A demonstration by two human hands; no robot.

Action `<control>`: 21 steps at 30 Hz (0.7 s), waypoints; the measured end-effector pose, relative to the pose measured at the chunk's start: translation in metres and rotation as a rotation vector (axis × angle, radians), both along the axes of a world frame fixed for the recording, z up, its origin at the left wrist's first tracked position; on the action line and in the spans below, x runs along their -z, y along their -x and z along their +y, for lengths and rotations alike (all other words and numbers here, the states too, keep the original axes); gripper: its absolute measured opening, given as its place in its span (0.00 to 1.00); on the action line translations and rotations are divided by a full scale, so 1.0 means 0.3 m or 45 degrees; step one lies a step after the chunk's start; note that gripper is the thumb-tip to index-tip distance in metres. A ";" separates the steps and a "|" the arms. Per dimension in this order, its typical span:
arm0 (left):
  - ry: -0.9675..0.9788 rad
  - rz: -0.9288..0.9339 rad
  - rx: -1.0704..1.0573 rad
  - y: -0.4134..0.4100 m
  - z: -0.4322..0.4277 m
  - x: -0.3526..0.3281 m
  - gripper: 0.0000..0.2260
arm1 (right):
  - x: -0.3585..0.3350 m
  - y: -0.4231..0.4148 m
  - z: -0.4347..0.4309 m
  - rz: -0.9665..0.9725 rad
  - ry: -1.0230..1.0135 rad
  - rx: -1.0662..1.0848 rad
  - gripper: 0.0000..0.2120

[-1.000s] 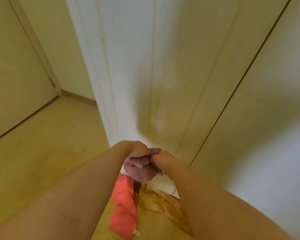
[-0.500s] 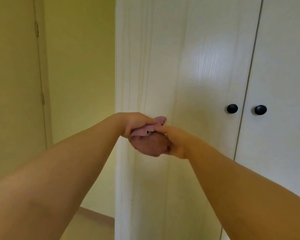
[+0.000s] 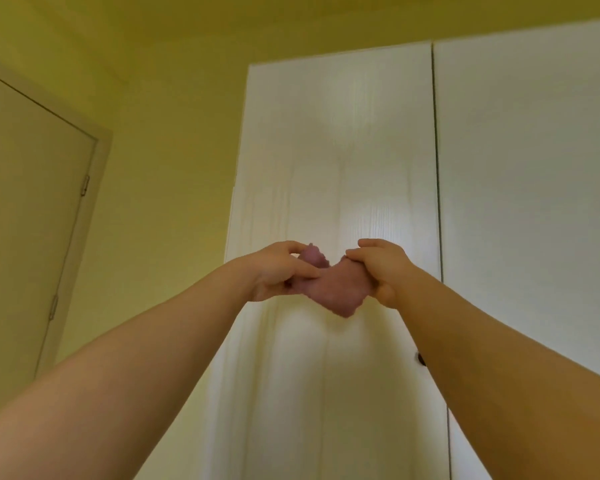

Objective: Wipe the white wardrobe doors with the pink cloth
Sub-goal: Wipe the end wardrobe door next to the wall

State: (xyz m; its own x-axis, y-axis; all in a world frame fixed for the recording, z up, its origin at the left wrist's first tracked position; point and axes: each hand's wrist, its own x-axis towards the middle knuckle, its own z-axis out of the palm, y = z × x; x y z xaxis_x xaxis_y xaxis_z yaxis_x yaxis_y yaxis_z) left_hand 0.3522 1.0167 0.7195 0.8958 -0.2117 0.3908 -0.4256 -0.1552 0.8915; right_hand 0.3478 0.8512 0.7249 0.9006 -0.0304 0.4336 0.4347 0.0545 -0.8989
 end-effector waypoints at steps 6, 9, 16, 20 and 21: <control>0.300 -0.190 -0.285 -0.038 -0.072 -0.139 0.12 | -0.062 0.015 -0.055 -0.119 0.507 0.177 0.28; 0.073 -0.337 -0.258 -0.052 -0.151 -0.189 0.13 | -0.103 -0.001 -0.085 -0.291 0.534 0.246 0.29; -0.186 -0.594 -0.170 -0.057 -0.291 -0.279 0.08 | -0.186 -0.008 -0.173 -0.325 0.454 0.294 0.02; -0.141 -0.673 -0.189 -0.074 -0.333 -0.334 0.02 | -0.252 -0.072 -0.215 -0.499 0.403 0.575 0.07; -0.094 -0.662 -0.178 -0.086 -0.337 -0.346 0.05 | -0.269 -0.089 -0.223 -0.583 0.398 0.656 0.07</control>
State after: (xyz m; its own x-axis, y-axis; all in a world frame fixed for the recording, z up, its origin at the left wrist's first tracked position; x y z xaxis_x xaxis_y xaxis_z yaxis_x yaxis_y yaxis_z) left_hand 0.3779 0.9155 0.8233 0.6098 -0.1482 0.7786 -0.7786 -0.2959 0.5534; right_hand 0.3745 0.7844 0.8057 0.5335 -0.2128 0.8186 0.6701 -0.4843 -0.5626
